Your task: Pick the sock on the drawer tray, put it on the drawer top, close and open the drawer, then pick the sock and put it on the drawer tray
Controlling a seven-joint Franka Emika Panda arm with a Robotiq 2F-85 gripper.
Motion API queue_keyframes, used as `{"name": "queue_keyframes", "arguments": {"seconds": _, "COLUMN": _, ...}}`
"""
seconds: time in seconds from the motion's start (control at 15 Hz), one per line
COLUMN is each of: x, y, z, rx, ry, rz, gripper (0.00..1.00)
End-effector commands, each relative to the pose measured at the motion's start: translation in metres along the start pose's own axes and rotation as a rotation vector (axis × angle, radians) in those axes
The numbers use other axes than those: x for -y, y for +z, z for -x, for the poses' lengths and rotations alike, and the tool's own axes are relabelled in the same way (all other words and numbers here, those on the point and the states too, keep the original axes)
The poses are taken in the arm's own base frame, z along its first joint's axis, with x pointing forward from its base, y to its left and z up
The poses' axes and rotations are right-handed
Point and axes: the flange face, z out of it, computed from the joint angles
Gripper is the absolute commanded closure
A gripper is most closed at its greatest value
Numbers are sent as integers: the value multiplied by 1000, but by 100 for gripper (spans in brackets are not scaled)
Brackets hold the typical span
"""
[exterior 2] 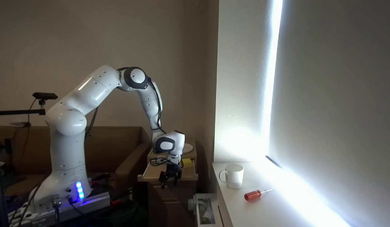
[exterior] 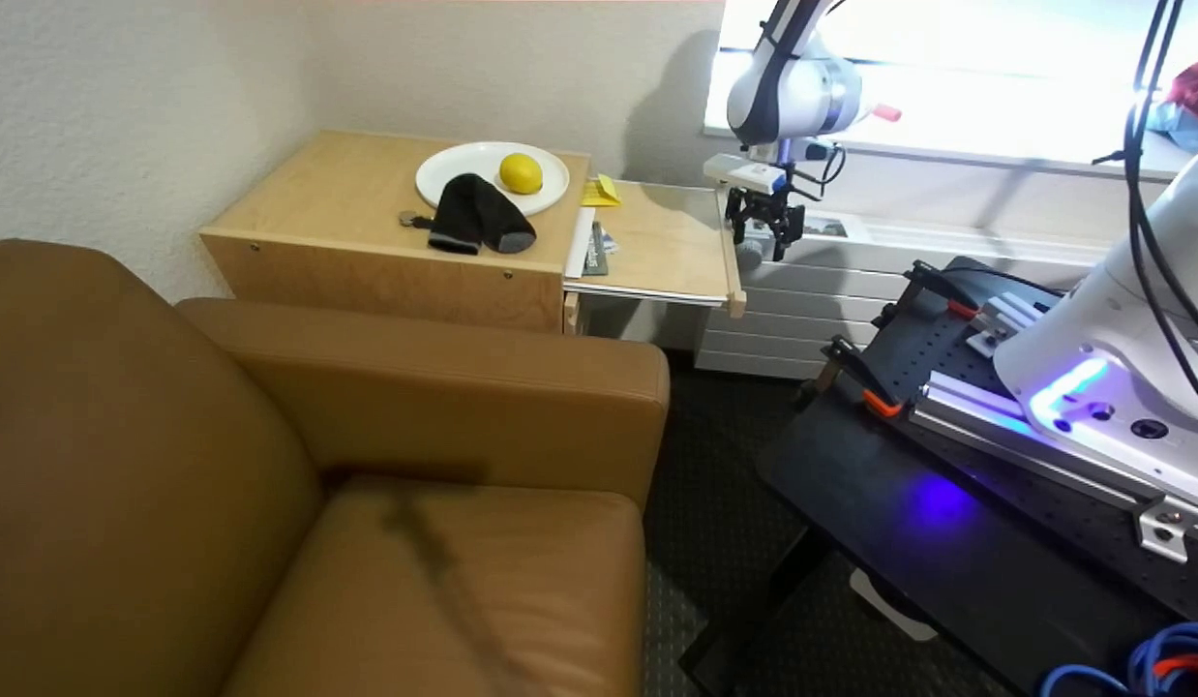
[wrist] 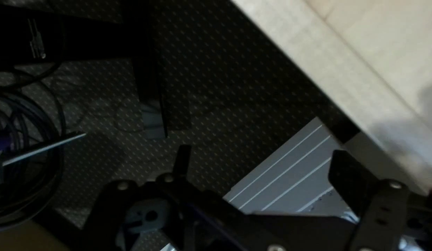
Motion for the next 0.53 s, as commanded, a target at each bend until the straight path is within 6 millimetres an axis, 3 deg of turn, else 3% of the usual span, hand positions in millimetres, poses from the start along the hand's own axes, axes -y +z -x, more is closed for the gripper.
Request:
{"name": "queue_keyframes", "arguments": {"seconds": 0.0, "x": 14, "y": 4, "z": 22, "rx": 114, "ry": -41, "rz": -45, "gripper": 0}}
{"name": "queue_keyframes", "arguments": {"seconds": 0.47, "x": 36, "y": -26, "z": 81, "rx": 278, "ry": -187, "rz": -113, "gripper": 0}}
